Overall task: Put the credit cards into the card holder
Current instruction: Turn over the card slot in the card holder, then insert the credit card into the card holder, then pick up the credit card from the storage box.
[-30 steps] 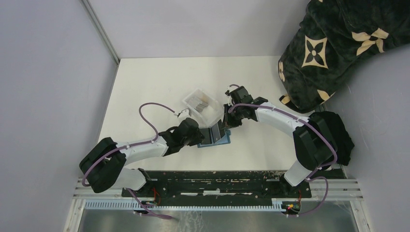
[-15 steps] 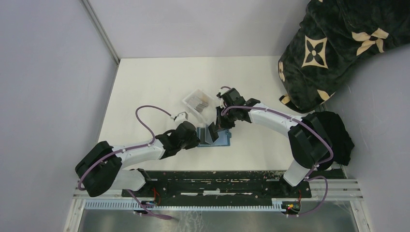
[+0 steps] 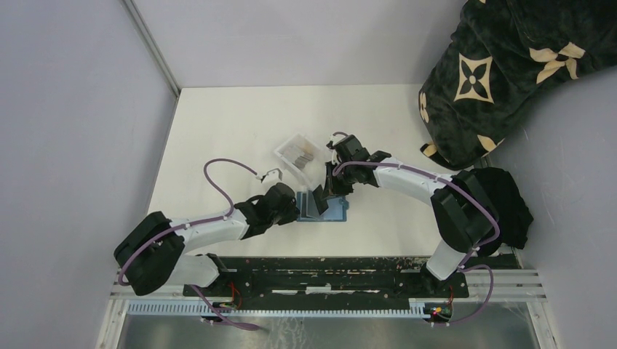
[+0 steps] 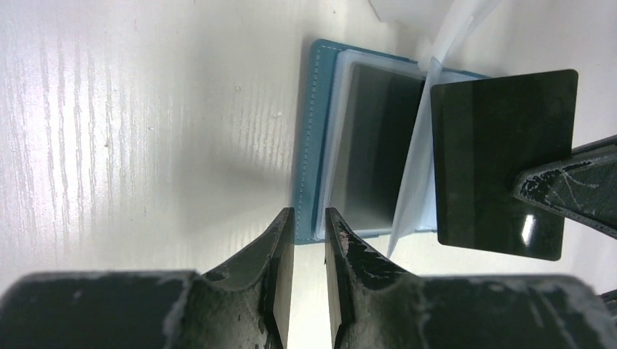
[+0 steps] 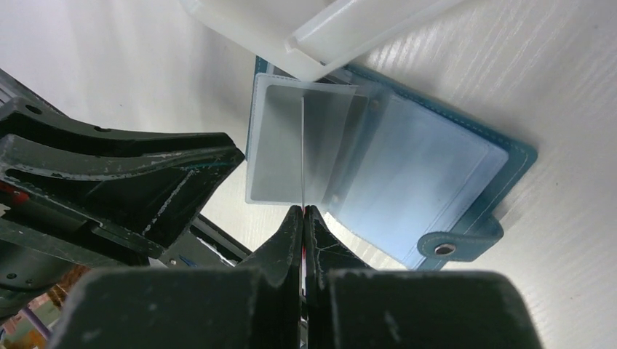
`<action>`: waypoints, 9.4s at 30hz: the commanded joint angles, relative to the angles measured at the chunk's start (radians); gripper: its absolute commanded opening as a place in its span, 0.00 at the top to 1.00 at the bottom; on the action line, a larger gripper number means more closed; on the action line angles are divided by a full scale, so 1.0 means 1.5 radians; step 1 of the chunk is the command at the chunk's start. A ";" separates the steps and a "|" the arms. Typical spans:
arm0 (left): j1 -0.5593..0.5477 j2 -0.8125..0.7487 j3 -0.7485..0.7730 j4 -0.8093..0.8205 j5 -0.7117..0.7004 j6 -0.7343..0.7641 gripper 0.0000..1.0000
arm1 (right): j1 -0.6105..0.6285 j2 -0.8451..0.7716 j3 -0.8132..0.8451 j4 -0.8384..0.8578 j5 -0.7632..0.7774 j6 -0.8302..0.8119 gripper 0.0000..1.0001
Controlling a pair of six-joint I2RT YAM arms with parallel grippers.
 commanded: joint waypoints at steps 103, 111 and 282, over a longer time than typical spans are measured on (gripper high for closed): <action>-0.003 0.086 -0.019 0.016 0.035 0.002 0.89 | -0.052 0.028 -0.213 0.264 -0.028 0.116 0.99; -0.003 0.098 -0.017 0.026 0.047 0.003 0.92 | -0.035 0.045 -0.204 0.252 -0.006 0.109 0.99; 0.280 0.302 0.275 0.081 0.138 0.093 0.47 | -0.035 0.379 0.681 -0.190 -0.001 -0.167 0.56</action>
